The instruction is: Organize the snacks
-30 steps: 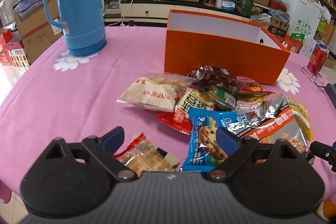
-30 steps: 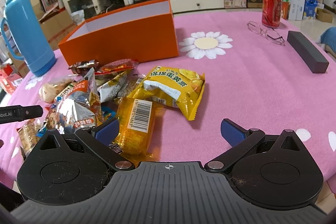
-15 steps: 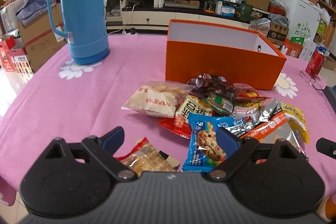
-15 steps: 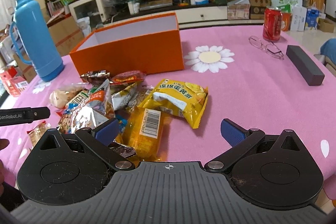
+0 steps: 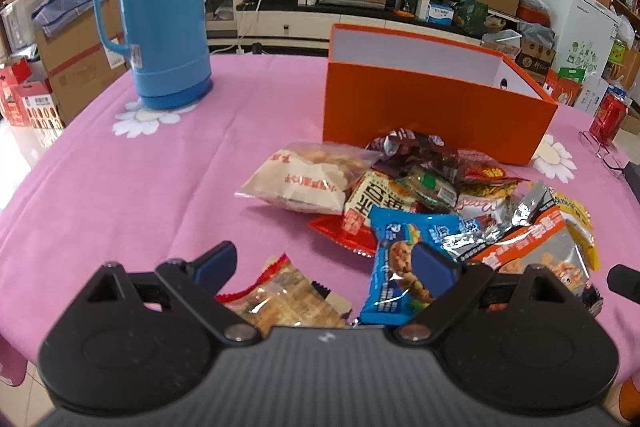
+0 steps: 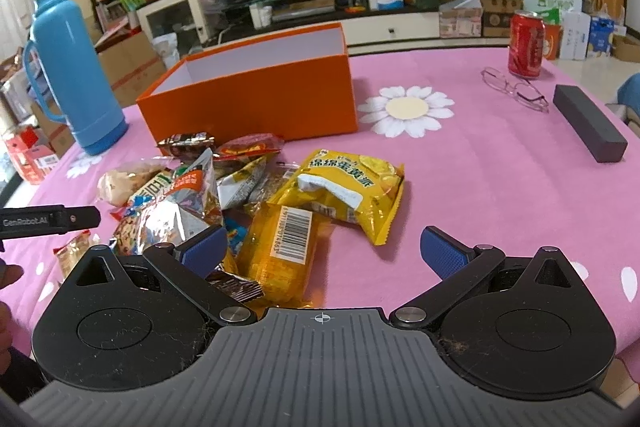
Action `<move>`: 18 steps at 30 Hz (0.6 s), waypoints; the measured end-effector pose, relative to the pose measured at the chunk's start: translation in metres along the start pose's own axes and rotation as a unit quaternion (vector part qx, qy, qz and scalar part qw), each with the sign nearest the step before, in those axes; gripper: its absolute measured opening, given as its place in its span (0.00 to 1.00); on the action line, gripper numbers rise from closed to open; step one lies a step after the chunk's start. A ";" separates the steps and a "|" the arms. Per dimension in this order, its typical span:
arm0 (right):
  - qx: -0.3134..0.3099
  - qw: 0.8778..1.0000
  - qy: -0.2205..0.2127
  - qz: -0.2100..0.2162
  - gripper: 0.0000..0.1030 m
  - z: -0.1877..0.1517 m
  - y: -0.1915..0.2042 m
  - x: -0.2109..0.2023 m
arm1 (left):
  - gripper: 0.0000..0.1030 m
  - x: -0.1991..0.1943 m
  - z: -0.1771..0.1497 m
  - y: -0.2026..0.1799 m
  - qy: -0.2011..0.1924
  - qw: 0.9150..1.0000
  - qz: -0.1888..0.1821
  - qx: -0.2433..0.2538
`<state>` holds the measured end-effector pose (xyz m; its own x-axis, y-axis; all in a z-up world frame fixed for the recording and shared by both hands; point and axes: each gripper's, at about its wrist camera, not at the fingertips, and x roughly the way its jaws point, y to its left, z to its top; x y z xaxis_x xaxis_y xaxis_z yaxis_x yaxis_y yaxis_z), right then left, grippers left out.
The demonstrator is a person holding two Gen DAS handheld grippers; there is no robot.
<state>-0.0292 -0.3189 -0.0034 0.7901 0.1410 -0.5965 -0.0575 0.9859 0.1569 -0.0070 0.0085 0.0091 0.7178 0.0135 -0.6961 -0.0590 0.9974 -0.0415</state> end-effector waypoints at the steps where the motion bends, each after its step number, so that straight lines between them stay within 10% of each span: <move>1: 0.000 1.000 0.002 0.002 0.91 0.000 0.000 0.001 | 0.90 0.001 0.000 0.001 0.000 1.000 -0.001 -0.001; 10: -0.090 0.994 -0.008 0.059 0.91 0.040 0.035 0.008 | 0.90 0.021 -0.006 0.011 0.011 1.000 0.005 0.013; 18: -0.120 0.985 0.013 0.120 0.91 0.010 0.060 0.049 | 0.90 0.020 -0.028 0.016 0.030 0.998 -0.054 0.026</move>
<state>0.0121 -0.2537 -0.0150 0.7212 0.3716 -0.5847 -0.3858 0.9164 0.1066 -0.0126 0.0230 -0.0258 0.6756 -0.0972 -0.7308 0.0543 0.9951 -0.0821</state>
